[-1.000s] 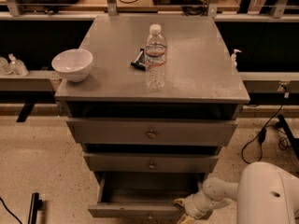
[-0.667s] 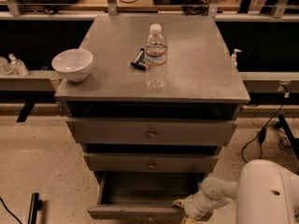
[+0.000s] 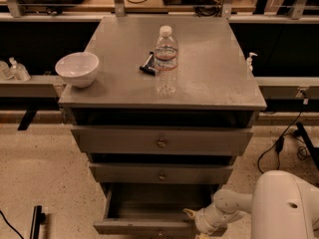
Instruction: Open bottom drawer
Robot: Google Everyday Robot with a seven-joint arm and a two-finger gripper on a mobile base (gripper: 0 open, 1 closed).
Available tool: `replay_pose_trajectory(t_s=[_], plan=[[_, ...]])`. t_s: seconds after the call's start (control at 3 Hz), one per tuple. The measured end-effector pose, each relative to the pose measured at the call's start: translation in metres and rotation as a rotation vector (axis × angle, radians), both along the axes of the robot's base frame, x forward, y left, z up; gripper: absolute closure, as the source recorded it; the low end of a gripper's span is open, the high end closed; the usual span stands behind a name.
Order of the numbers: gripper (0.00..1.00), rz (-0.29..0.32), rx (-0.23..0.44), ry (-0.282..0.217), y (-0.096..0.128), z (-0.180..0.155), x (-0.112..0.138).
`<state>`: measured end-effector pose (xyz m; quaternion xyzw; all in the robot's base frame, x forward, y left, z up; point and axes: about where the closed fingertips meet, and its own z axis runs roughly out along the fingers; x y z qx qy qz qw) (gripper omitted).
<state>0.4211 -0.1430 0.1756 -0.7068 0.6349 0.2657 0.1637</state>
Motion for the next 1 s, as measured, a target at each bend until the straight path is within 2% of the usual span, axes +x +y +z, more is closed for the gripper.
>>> replay_pose_trajectory(t_s=[0.33, 0.67, 1.0], plan=[[0.1, -0.01, 0.055, 0.042, -0.004, -0.002, -0.008], [0.29, 0.018, 0.101, 0.092, -0.002, 0.005, -0.023], [0.51, 0.087, 0.113, 0.123, 0.011, 0.015, -0.035]])
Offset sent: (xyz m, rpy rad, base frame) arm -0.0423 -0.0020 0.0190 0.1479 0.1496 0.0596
